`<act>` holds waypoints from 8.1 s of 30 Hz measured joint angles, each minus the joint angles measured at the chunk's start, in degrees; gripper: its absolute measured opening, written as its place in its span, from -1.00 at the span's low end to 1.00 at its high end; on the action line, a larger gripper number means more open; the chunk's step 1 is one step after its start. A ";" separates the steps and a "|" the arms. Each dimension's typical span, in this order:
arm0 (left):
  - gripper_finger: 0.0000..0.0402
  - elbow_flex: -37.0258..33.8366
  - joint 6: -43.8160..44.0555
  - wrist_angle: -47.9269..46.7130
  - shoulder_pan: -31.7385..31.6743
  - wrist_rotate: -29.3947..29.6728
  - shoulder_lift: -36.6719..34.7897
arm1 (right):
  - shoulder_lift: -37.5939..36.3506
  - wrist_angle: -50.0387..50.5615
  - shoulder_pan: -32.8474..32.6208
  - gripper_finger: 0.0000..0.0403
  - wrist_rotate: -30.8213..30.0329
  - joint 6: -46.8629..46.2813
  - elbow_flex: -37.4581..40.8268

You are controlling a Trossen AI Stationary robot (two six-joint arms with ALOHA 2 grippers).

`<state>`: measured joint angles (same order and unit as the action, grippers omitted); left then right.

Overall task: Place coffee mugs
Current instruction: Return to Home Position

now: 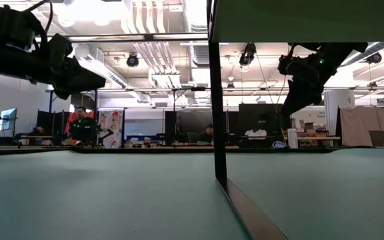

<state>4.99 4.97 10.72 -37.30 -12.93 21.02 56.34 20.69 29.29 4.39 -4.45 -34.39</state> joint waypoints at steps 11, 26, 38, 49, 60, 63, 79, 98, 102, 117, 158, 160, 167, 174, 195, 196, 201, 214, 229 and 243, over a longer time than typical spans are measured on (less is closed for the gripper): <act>-0.46 -0.31 0.02 -0.48 0.00 0.00 -4.66 | 0.00 0.00 -0.01 -0.64 0.00 0.00 0.00; -0.47 -0.32 0.02 -8.91 0.00 0.00 -17.26 | 0.00 -0.01 -0.01 -0.64 0.01 0.00 0.00; -0.47 -1.19 0.02 -12.85 0.00 -0.02 -21.07 | 0.00 0.00 -0.01 -0.64 -0.01 0.00 0.00; -0.47 -1.62 0.03 -13.14 0.00 -0.02 -21.05 | 0.00 -0.02 0.01 -0.64 0.01 0.00 0.00; -0.47 -2.26 0.02 -13.08 0.00 -0.02 -21.05 | 0.00 0.00 0.01 -0.64 0.01 0.00 0.00; -0.47 -3.12 0.04 -11.13 0.00 0.09 -20.89 | 0.00 -0.01 0.00 -0.64 0.00 0.00 0.00; -0.47 -3.96 0.20 -8.88 0.00 0.39 -20.75 | 0.00 -0.01 0.00 -0.64 0.00 0.00 0.00; -0.46 -3.98 0.22 -8.94 0.01 0.39 -20.74 | 0.00 0.00 0.00 -0.64 -0.01 0.00 0.01; -0.46 -3.98 0.22 -8.96 0.02 0.39 -20.74 | 0.00 0.00 -0.01 -0.64 -0.01 0.00 0.00; -0.46 -4.00 0.23 -8.96 0.00 0.39 -20.74 | -3.19 -0.91 -0.01 -0.64 -0.09 0.37 0.12; -0.47 -4.00 0.24 -8.99 0.00 0.37 -20.72 | -46.00 -54.80 -3.79 -0.64 -2.92 2.04 33.59; -0.47 -4.00 0.24 -8.99 0.00 0.37 -20.72 | -47.13 -53.88 -3.79 -0.64 -2.92 2.12 33.59; -0.47 -4.00 0.22 -8.99 0.01 0.37 -20.72 | -51.44 -50.55 -3.79 -0.64 -2.92 2.97 33.62; -0.47 -4.00 0.24 -8.99 0.01 0.37 -20.72 | -54.90 -46.95 -3.79 -0.64 -2.94 3.07 33.64; -0.46 -4.00 0.22 -8.99 0.02 0.37 -20.72 | -54.71 -46.34 -3.79 -0.64 -2.98 1.19 33.66; -0.46 -4.00 0.24 -8.99 0.02 0.37 -20.72 | -54.73 -46.34 -3.79 -0.64 -2.98 1.29 33.66; -0.46 -4.00 0.24 -9.00 0.02 0.37 -20.72 | -54.77 -46.40 -3.79 -0.64 -2.98 0.38 33.66; -0.46 -4.00 0.24 -9.01 0.02 0.37 -20.72 | -54.66 -43.25 -3.79 -0.64 -2.98 0.54 33.66; -0.47 -4.00 0.24 -8.99 0.00 0.37 -20.72 | -54.30 -43.21 -3.79 -0.64 -2.98 0.54 33.68; -0.47 -4.00 0.23 -8.99 0.02 0.36 -20.72 | -54.29 -43.20 -3.77 -0.64 -2.98 0.46 33.68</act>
<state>0.99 5.20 1.74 -37.28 -12.57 0.30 2.04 -22.51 25.52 1.41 -3.98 -0.71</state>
